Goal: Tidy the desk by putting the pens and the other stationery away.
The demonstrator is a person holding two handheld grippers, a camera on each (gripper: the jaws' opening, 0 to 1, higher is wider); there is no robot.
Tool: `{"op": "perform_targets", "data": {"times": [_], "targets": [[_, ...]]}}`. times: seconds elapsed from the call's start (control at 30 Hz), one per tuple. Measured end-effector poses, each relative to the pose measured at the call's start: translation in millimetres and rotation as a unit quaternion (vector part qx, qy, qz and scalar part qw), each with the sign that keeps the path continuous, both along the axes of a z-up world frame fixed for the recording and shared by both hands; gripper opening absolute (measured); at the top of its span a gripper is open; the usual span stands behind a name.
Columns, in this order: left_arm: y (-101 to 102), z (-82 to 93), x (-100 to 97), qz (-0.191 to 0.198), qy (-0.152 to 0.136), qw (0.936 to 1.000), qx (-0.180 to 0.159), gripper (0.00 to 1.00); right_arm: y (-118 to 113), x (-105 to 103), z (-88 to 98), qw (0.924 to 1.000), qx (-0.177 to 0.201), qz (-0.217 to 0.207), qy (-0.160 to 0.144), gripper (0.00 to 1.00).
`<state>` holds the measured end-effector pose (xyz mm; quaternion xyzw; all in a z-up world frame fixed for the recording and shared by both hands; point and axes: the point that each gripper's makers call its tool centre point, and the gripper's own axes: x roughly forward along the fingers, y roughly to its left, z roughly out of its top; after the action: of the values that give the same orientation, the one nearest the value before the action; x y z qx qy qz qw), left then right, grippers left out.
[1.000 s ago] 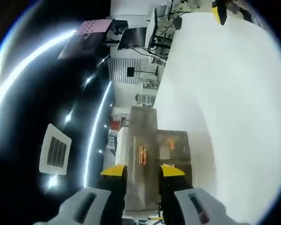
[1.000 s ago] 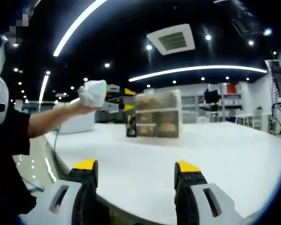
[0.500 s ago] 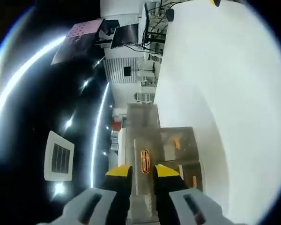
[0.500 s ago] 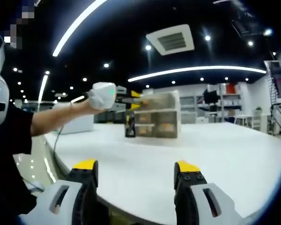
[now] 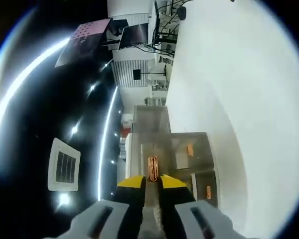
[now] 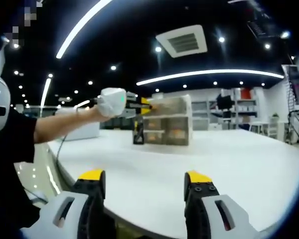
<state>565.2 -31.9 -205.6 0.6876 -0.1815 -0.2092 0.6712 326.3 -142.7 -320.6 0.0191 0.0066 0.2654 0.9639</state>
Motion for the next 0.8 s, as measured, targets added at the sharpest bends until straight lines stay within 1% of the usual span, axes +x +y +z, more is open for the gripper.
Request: {"op": "perform_targets", "data": {"times": [0.2, 0.67, 0.8], "targets": [[-2.1, -1.1, 0.4, 0.001, -0.007, 0.9999, 0.010, 0.09, 0.7, -0.4, 0.3, 1.0000, 0.004, 0.002, 0.002, 0.60], [-8.0, 0.7, 4.2, -0.006, 0.001, 1.0000, -0.001, 0.09, 5.7, -2.2, 1.0, 0.9999, 0.006, 0.009, 0.003, 0.60], [-6.0, 3.5, 11.0, 0.007, 0.001, 0.9999, -0.011, 0.09, 6.0, -2.0, 0.2, 0.9999, 0.007, 0.010, 0.004, 0.60]]}}
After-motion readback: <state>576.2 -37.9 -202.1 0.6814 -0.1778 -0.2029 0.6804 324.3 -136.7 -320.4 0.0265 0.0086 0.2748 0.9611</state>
